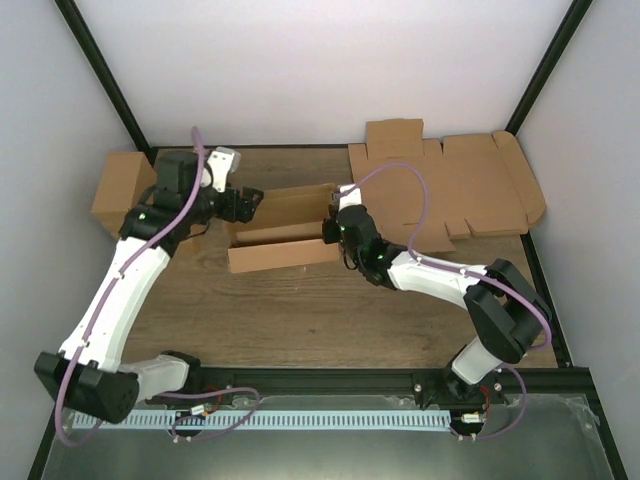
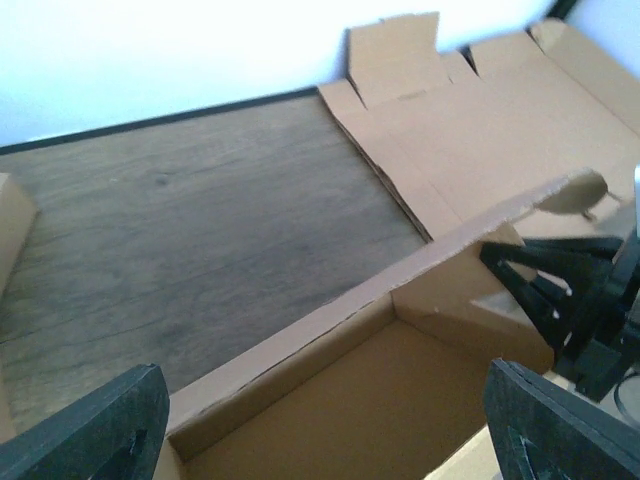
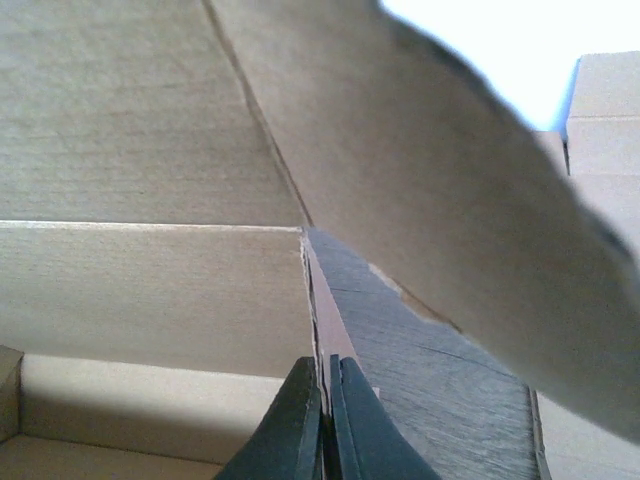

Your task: Fold the paper box

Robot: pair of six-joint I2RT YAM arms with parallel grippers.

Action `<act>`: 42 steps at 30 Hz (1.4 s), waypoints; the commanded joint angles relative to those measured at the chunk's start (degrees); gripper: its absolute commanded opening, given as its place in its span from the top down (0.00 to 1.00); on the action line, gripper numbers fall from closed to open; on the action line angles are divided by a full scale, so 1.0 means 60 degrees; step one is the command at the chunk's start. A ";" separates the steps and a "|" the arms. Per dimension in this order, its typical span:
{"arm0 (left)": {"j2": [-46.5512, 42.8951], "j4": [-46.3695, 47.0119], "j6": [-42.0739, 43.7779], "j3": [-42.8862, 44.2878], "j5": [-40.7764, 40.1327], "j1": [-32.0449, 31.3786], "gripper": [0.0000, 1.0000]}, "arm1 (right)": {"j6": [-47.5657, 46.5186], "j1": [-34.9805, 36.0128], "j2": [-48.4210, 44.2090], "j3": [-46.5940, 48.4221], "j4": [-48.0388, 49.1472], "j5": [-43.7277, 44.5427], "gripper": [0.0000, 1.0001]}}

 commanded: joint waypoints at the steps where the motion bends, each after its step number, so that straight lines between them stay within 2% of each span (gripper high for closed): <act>1: 0.0841 -0.0527 0.1800 0.0493 0.1651 -0.0116 0.12 | -0.0702 -0.0050 0.0243 -0.0095 -0.1005 -0.1069 0.99; 2: 0.0952 -0.0645 0.2245 0.0557 0.1978 -0.0198 0.16 | -0.0771 -0.0063 0.0280 -0.0065 -0.1036 -0.1080 0.99; 3: 0.0994 -0.0724 0.2791 0.0572 0.1905 -0.0429 0.17 | -0.0802 -0.0064 0.0312 -0.0023 -0.1060 -0.1078 0.99; 7: 0.1095 -0.0504 0.4165 0.0708 0.0737 -0.1020 0.16 | -0.1019 -0.0065 0.0388 0.0036 -0.1022 -0.1263 0.99; 13: 0.1772 -0.0492 0.4904 0.1194 0.0039 -0.1023 0.18 | -0.1250 -0.0064 0.0454 0.0098 -0.1046 -0.1523 0.99; 15: 0.2007 -0.0682 0.5166 0.1397 -0.0097 -0.1023 0.21 | -0.1297 -0.0057 0.0468 0.0115 -0.1075 -0.1563 0.99; 17: 0.2227 -0.0825 0.5352 0.1591 -0.0348 -0.1023 0.28 | -0.1290 -0.0064 0.0483 0.0114 -0.1078 -0.1620 0.99; 20: 0.2514 -0.1032 0.5485 0.1871 -0.0613 -0.1023 0.44 | -0.1252 -0.0065 0.0538 0.0132 -0.1072 -0.1682 0.99; 24: 0.2682 -0.1110 0.5491 0.2012 -0.0386 -0.1023 0.60 | -0.1245 -0.0065 0.0581 0.0203 -0.1117 -0.1658 0.99; 29: 0.2866 -0.1341 0.5507 0.2101 -0.0060 -0.1038 0.93 | -0.1233 -0.0065 0.0614 0.0317 -0.1223 -0.1614 0.99; 30: 0.2894 -0.1414 0.5524 0.2096 0.0037 -0.1038 0.96 | -0.1200 -0.0065 0.0603 0.0335 -0.1263 -0.1595 0.97; 32: 0.2895 -0.1478 0.5524 0.1998 0.0258 -0.1051 0.96 | -0.1180 -0.0065 0.0523 0.0354 -0.1383 -0.1568 0.91; 36: 0.2789 -0.1390 0.5413 0.1588 0.0590 -0.1170 0.96 | -0.1088 -0.0064 0.0240 0.0318 -0.1569 -0.1481 0.86; 37: 0.2769 -0.1372 0.5372 0.1494 0.0655 -0.1192 0.96 | -0.1047 -0.0065 0.0175 0.0342 -0.1718 -0.1414 0.80; 42: 0.2710 -0.1291 0.5154 0.0906 0.0808 -0.1339 0.96 | -0.0907 -0.0065 -0.0137 0.0526 -0.2306 -0.1320 0.78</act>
